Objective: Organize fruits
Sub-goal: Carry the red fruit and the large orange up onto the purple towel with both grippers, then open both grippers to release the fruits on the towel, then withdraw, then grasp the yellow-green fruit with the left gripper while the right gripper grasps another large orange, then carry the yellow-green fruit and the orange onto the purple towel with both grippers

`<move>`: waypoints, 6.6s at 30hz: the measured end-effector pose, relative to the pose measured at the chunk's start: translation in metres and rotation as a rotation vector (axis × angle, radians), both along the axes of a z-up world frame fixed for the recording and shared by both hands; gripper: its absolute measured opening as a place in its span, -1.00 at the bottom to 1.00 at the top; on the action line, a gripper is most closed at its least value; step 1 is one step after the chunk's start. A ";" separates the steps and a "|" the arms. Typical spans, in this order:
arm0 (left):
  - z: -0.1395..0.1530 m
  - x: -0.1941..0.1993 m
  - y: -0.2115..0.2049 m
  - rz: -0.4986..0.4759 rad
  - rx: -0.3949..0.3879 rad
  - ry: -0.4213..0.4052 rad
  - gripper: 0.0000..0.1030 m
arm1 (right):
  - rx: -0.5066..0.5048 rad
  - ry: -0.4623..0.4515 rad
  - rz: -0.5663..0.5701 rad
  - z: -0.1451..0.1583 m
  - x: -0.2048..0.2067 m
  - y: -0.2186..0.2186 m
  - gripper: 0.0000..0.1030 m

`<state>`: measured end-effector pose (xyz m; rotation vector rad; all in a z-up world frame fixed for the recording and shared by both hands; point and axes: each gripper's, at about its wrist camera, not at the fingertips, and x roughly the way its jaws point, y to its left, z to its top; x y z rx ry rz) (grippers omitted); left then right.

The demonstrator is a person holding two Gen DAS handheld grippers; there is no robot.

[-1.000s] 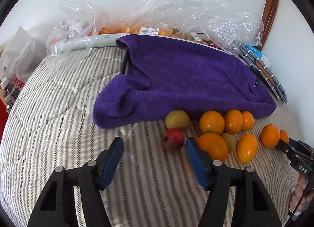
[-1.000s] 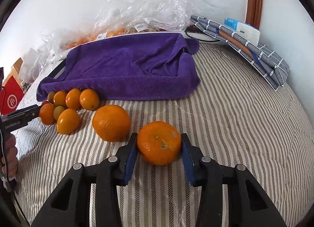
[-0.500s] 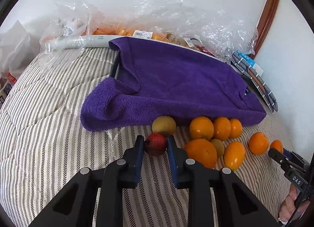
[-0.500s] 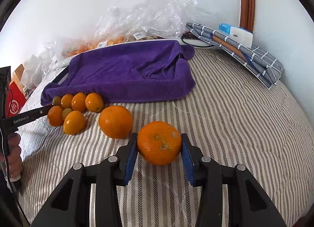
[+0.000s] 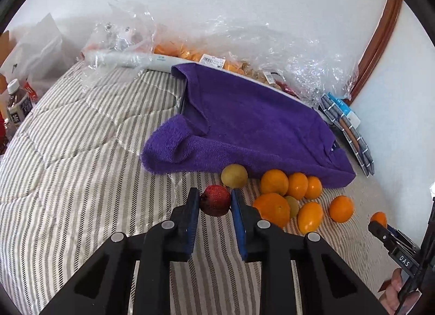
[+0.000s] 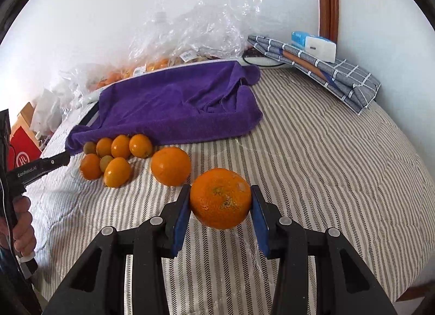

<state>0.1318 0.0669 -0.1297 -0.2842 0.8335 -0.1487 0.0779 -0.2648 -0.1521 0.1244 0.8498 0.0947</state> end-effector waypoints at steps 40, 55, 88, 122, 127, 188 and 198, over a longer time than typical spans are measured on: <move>0.077 0.103 -0.017 0.013 -0.001 -0.111 -0.56 | -0.003 -0.118 0.057 0.070 0.132 0.043 -0.18; 0.015 0.140 -0.023 0.013 0.043 -0.045 -0.56 | -0.032 -0.054 0.061 0.022 0.187 0.045 -0.18; -0.008 0.151 -0.036 -0.004 0.075 0.050 -0.23 | -0.057 -0.037 0.013 -0.006 0.184 0.040 0.52; 0.039 0.021 -0.022 -0.025 0.126 0.009 -0.07 | -0.017 -0.030 -0.052 0.036 0.048 0.014 0.43; 0.029 -0.007 -0.003 0.019 0.133 0.029 -0.07 | 0.012 -0.034 -0.025 0.033 0.027 0.017 0.39; -0.008 0.028 -0.033 -0.033 0.066 -0.066 -0.49 | 0.037 -0.058 0.117 -0.017 0.037 0.036 -0.17; 0.009 0.013 -0.024 -0.004 0.031 -0.182 -0.49 | 0.071 -0.094 0.124 -0.011 0.032 0.031 -0.17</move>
